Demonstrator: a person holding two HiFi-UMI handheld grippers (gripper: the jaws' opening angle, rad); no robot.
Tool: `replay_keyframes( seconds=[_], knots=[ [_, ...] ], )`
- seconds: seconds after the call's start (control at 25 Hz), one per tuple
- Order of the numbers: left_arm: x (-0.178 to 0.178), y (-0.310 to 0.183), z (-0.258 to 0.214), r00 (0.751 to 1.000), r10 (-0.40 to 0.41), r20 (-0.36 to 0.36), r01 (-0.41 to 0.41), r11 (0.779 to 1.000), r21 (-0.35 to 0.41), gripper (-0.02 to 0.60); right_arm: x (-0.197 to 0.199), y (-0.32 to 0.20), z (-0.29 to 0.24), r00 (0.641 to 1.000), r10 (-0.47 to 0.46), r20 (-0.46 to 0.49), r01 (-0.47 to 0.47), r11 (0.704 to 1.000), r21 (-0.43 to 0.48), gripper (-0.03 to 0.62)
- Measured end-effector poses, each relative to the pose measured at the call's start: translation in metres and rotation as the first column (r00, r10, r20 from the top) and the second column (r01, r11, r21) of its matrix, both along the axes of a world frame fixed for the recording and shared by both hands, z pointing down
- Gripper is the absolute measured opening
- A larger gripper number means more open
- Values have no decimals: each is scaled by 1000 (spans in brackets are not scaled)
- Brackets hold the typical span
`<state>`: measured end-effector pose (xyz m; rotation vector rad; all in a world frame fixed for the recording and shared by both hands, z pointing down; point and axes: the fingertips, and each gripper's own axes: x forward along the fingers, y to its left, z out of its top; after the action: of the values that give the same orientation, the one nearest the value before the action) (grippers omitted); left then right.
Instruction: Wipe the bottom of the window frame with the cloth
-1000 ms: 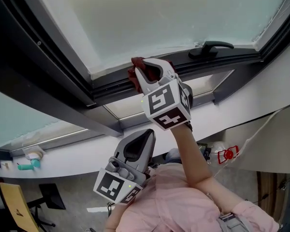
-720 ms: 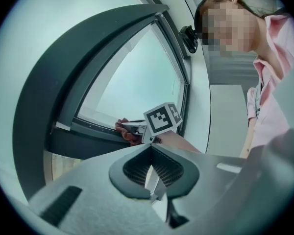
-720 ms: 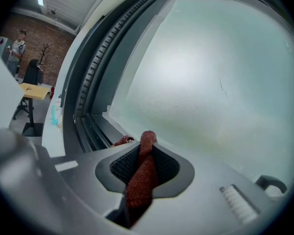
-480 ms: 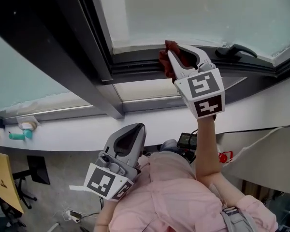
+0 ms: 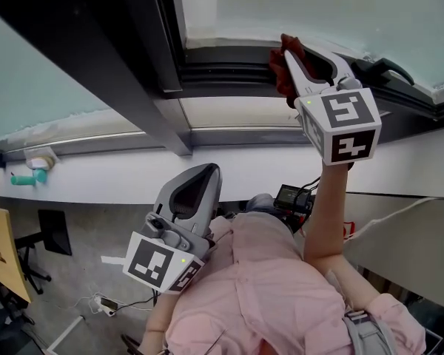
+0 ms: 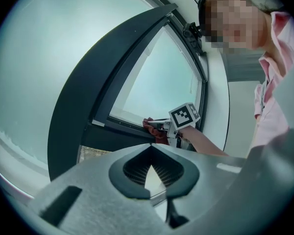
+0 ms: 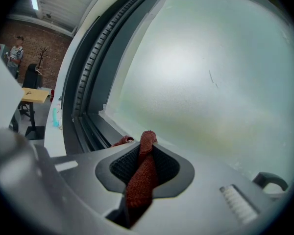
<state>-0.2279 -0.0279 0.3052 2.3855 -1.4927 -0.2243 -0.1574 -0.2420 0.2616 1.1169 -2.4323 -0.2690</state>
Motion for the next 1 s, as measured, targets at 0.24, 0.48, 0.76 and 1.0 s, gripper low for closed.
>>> replay_keyframes(
  seconds=[0.24, 0.48, 0.76, 1.0],
  knots=[
    [13, -1, -3, 997, 35, 70, -35, 999, 2, -3, 22, -4, -7, 999, 51, 11, -51, 999, 8, 72],
    [15, -8, -5, 996, 38, 86, -39, 999, 12, -4, 33, -9, -3, 996, 82, 16, -82, 997, 6, 72],
    [8, -12, 1, 995, 18, 102, -19, 1000, 7, -3, 46, -16, 3, 993, 114, 23, -114, 993, -1, 72],
    [7, -14, 2, 995, 12, 100, -12, 1000, -1, -3, 62, -22, 4, 989, 148, 27, -148, 989, -2, 72]
  ],
)
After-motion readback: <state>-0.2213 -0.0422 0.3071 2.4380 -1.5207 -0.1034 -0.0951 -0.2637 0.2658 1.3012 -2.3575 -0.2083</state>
